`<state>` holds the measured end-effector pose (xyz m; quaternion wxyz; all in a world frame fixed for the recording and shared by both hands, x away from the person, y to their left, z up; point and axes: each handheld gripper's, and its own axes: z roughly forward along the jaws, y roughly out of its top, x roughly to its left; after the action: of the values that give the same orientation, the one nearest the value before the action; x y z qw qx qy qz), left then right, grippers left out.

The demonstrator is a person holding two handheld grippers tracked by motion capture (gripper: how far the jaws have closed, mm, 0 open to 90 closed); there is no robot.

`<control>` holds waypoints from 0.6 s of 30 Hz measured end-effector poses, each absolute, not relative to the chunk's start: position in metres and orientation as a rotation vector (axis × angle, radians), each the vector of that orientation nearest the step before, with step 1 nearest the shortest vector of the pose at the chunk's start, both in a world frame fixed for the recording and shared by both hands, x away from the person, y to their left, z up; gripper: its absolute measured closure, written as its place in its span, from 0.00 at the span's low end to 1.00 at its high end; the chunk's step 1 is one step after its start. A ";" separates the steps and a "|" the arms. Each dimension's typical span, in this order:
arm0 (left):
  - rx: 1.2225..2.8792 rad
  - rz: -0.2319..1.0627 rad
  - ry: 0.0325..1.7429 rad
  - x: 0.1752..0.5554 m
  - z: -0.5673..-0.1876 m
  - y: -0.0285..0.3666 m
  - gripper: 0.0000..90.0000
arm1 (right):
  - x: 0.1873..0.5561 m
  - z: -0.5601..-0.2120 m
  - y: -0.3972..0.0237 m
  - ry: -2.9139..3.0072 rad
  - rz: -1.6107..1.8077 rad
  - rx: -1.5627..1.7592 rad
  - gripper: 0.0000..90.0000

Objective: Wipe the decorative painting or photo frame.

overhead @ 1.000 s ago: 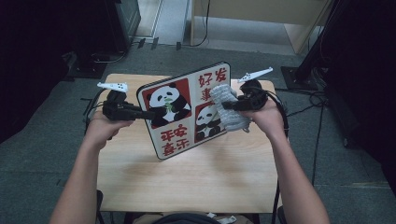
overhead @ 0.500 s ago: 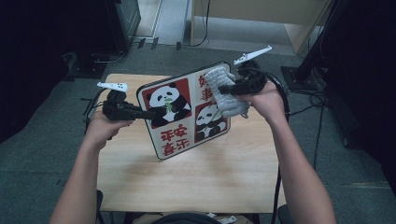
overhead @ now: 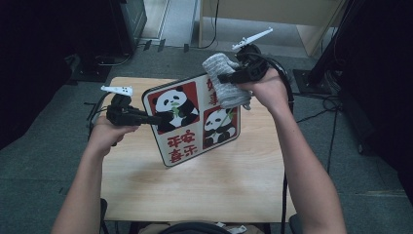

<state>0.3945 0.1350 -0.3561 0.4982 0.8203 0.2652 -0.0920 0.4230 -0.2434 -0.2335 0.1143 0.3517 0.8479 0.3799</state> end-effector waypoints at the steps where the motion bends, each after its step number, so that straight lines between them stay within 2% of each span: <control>1: 1.986 -0.222 0.640 0.394 -0.356 0.135 0.85 | 0.424 -0.236 -0.243 2.488 1.106 1.026 0.76; 18: 1.992 -0.220 0.628 0.395 -0.356 0.135 0.85 | 0.423 -0.256 -0.245 2.506 1.127 1.026 0.76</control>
<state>0.3947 0.1350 -0.3560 0.4976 0.8227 0.2593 -0.0908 0.4231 -0.2450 -0.2561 0.1041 0.3479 0.8498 0.3821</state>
